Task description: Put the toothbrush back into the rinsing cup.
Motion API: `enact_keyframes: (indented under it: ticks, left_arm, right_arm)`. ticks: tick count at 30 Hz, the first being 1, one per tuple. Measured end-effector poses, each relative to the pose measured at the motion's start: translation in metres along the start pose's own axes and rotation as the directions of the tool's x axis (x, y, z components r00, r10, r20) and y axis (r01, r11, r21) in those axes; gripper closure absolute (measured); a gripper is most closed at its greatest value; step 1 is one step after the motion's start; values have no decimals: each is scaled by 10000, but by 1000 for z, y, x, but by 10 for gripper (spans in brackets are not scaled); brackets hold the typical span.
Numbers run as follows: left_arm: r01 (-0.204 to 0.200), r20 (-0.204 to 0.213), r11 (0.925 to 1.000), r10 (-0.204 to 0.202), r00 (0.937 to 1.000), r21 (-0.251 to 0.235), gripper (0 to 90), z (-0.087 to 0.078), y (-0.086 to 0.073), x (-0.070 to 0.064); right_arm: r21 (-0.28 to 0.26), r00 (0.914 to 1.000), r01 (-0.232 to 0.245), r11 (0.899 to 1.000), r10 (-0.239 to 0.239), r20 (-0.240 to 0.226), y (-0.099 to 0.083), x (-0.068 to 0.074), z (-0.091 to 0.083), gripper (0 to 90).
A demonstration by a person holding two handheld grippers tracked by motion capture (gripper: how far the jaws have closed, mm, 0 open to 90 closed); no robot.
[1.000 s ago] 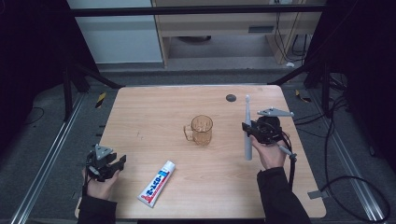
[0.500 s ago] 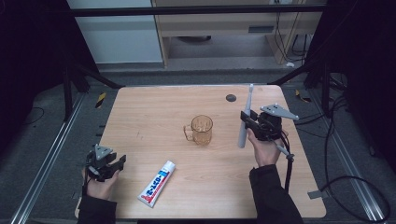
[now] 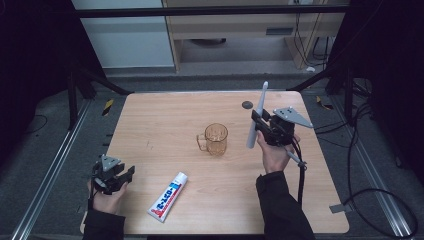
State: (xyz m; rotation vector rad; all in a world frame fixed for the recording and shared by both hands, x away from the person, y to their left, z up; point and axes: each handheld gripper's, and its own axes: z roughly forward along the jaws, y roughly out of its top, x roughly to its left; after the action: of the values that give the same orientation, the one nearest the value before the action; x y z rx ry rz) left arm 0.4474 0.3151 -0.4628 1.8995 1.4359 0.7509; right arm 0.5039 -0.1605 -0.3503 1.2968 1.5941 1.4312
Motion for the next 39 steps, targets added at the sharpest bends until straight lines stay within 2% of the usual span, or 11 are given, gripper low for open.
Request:
enact_keyframes:
  ticks: [10,18,26,33,39]
  left_arm:
    - [4,7,10000,-4,10000,6,577,0,0,0]
    - [1,6,10000,-1,10000,7,578,1,0,0]
    - [3,4,10000,-3,10000,3,578,1,0,0]
    - [7,11,10000,-7,10000,-8,578,0,0,0]
    - [46,0,10000,-46,10000,-11,578,0,-1,1]
  right_arm:
    - [-751,9994,-120,9971,144,305,-1,12,12,678]
    - [-917,9996,-204,9956,222,189,3,24,21,678]
    - [-1308,9994,-324,9909,338,84,7,34,27,678]
    - [-1353,9997,-247,9905,237,-88,12,43,36,678]
    - [-1363,9995,-189,9905,156,-258,8,49,45,677]
